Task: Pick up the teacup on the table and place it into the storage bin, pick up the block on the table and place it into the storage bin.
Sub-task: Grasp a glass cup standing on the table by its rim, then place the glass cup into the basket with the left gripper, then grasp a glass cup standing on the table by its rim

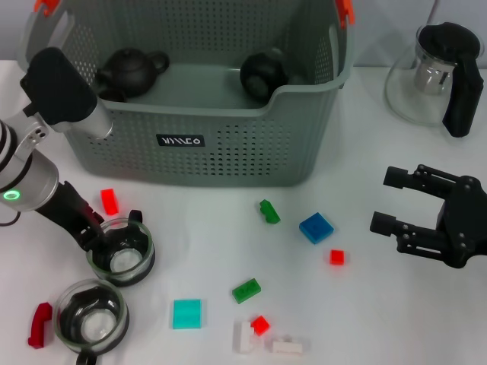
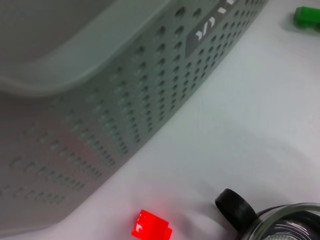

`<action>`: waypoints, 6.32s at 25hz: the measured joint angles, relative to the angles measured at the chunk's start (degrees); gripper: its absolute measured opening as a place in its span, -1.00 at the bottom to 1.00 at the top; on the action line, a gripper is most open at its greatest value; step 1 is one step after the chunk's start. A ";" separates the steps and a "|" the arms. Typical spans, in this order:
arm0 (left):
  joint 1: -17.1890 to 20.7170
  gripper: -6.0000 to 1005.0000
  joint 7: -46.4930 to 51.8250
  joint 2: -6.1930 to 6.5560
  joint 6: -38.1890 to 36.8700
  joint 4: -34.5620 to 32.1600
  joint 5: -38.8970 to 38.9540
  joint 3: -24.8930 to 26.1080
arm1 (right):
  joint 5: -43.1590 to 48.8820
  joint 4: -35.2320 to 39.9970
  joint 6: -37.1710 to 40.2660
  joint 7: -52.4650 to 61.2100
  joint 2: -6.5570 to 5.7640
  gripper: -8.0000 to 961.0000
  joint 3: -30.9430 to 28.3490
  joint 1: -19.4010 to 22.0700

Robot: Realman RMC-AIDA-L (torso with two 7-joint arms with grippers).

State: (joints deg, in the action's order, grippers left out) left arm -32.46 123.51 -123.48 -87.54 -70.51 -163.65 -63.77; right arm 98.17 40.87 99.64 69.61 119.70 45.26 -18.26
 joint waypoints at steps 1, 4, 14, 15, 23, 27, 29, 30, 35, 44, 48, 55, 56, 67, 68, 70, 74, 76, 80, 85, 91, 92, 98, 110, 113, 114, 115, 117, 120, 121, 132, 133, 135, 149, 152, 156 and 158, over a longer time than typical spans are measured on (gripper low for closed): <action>0.00 0.16 0.05 0.00 -0.05 0.00 0.00 -0.08 | 0.01 0.00 0.00 0.00 0.00 0.68 0.00 0.00; -0.25 0.13 0.20 0.05 -0.27 0.09 -0.01 -0.28 | 0.06 0.00 0.01 0.00 0.00 0.68 0.00 -0.02; 0.04 -0.78 0.63 0.09 -1.22 -0.83 0.00 -0.19 | 0.10 0.00 -0.07 0.85 -0.03 0.68 -0.09 -0.14; 0.07 -0.80 0.55 0.09 -1.65 -1.17 0.07 0.06 | 0.10 0.00 -0.08 0.87 -0.04 0.68 -0.09 -0.17; -1.36 -0.90 -7.45 1.18 -8.83 -1.50 8.06 14.20 | 0.09 0.00 -0.08 0.88 -0.08 0.68 -0.65 -0.20; -3.04 -0.90 -14.38 5.36 -16.80 5.68 17.55 25.64 | 0.09 0.00 -0.04 0.88 -0.09 0.68 -0.80 -0.20; -3.28 -0.90 -17.78 8.39 -20.48 12.52 24.27 29.96 | 0.09 0.00 -0.07 0.88 -0.08 0.68 -0.80 -0.26; -3.22 -0.90 -19.22 9.74 -21.87 15.97 27.70 31.27 | 0.09 0.00 -0.09 0.88 -0.08 0.68 -0.79 -0.31; -2.98 -0.90 -24.46 13.02 -25.81 28.80 42.61 33.36 | 0.09 0.00 -0.05 0.88 -0.09 0.68 -0.80 -0.38; -10.49 -0.90 -18.33 11.87 -21.50 29.28 60.26 33.60 | 0.09 0.00 0.11 0.62 -0.25 0.68 -0.74 -0.64; -15.29 -0.90 -12.18 13.20 -11.76 27.19 61.90 32.80 | 0.14 0.00 0.15 0.50 -0.26 0.68 -0.61 -0.54; -19.36 -0.90 7.67 15.79 7.72 16.09 48.89 17.72 | 0.19 0.00 0.20 0.51 -0.26 0.68 -0.80 0.05; -20.06 -0.90 9.49 15.91 9.18 14.95 45.57 15.66 | 0.19 0.00 0.20 0.58 -0.26 0.68 -0.80 0.06; -27.95 -0.87 12.27 10.87 13.35 13.94 10.83 4.89 | 0.61 -0.16 0.07 0.83 -0.15 0.68 -0.87 0.06; -28.53 -0.87 12.41 9.87 13.84 14.16 7.66 4.18 | 0.62 -0.16 0.00 0.84 -0.16 0.68 -0.87 0.06; -29.80 -0.86 12.57 8.00 15.51 15.24 1.64 2.43 | 0.64 -0.19 -0.09 0.85 -0.16 0.68 -0.88 -0.05; -31.09 -0.85 14.33 8.07 18.00 18.62 0.16 -2.83 | 0.65 -0.84 -0.11 0.80 -0.36 0.68 -0.88 -0.38; -31.37 -0.85 15.11 8.39 19.36 19.90 0.15 -4.69 | 0.67 -0.91 -0.13 0.76 -0.42 0.68 -0.88 -0.43; -31.31 -0.83 14.90 8.46 20.64 20.82 0.08 -5.07 | 0.71 -1.10 -0.32 0.61 -0.44 0.68 -0.92 -0.46; -31.95 -0.82 14.26 8.98 22.54 26.09 0.01 -8.03 | 0.72 -1.42 -0.44 0.54 -0.45 0.68 -0.97 -0.52; -33.01 -0.80 15.14 9.46 23.37 29.03 -0.02 -9.49 | 0.72 -1.44 -0.50 0.83 -0.61 0.68 -0.97 -0.55; -33.05 -0.80 15.09 9.41 23.25 29.02 -0.03 -9.50 | 0.71 -1.46 -0.50 0.84 -0.61 0.68 -0.97 -0.55; -33.06 -0.78 14.49 8.47 23.54 29.05 -0.07 -9.76 | 0.71 -1.50 -0.50 0.87 -0.61 0.68 -0.97 -0.35; -29.34 -0.05 12.82 5.89 21.48 18.78 0.74 -1.94 | 0.70 -1.98 -0.71 0.77 -0.74 0.68 -0.97 -0.13; -26.83 -0.02 7.97 4.21 15.63 10.07 6.80 7.22 | 0.70 -2.26 -0.72 0.78 -0.84 0.68 -0.97 -0.26; -26.25 -0.01 6.58 4.08 13.24 8.14 9.91 10.22 | 0.70 -2.29 -0.72 0.80 -0.85 0.68 -0.97 -0.29; -25.81 0.00 5.69 4.15 11.21 6.68 12.94 12.93 | 0.70 -2.30 -0.73 0.81 -0.85 0.68 -0.97 -0.30; -24.36 0.03 4.13 4.89 6.73 4.81 21.32 18.34 | 0.70 -2.31 -0.72 0.83 -0.86 0.68 -0.99 -0.33; -20.62 0.21 0.14 6.05 1.18 4.27 35.95 24.61 | 0.70 -2.31 -0.71 0.86 -0.87 0.68 -1.05 -0.32; -18.67 0.30 -2.12 6.49 -0.95 4.70 42.23 26.31 | 0.71 -2.30 -0.72 0.87 -0.88 0.68 -1.06 -0.32; 1.05 0.63 -27.56 9.36 -22.33 23.08 80.21 30.39 | 0.71 -2.38 -0.59 0.88 -0.87 0.68 -1.47 -0.58; 2.45 0.63 -28.38 9.74 -23.10 23.68 79.50 30.22 | 0.71 -2.38 -0.57 0.88 -0.88 0.68 -1.52 -0.58; 5.70 0.63 -29.43 10.95 -24.69 24.05 76.57 29.86 | 0.71 -2.38 -0.54 0.88 -0.87 0.68 -1.54 -0.60; 13.36 0.57 -21.45 10.20 -25.40 -0.42 36.38 29.79 | 0.70 -2.35 -0.68 1.60 -0.96 0.68 -2.49 -0.63; 11.48 0.55 -17.42 7.71 -25.88 -7.92 25.31 28.12 | 0.70 -2.33 -0.68 2.69 -0.95 0.68 -2.48 -0.66; 9.38 0.53 -15.09 2.88 -26.38 -16.23 14.29 25.09 | 0.70 -2.32 -0.69 3.04 -0.96 0.68 -2.47 -0.69; 9.20 0.52 -15.61 0.70 -26.48 -19.30 11.92 23.54 | 0.71 -2.30 -0.73 3.06 -0.96 0.68 -2.55 -0.67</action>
State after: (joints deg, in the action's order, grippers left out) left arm -23.26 107.90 -122.78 -114.01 -89.80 -151.73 -40.24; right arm 98.87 38.57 98.91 72.67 118.74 42.71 -18.93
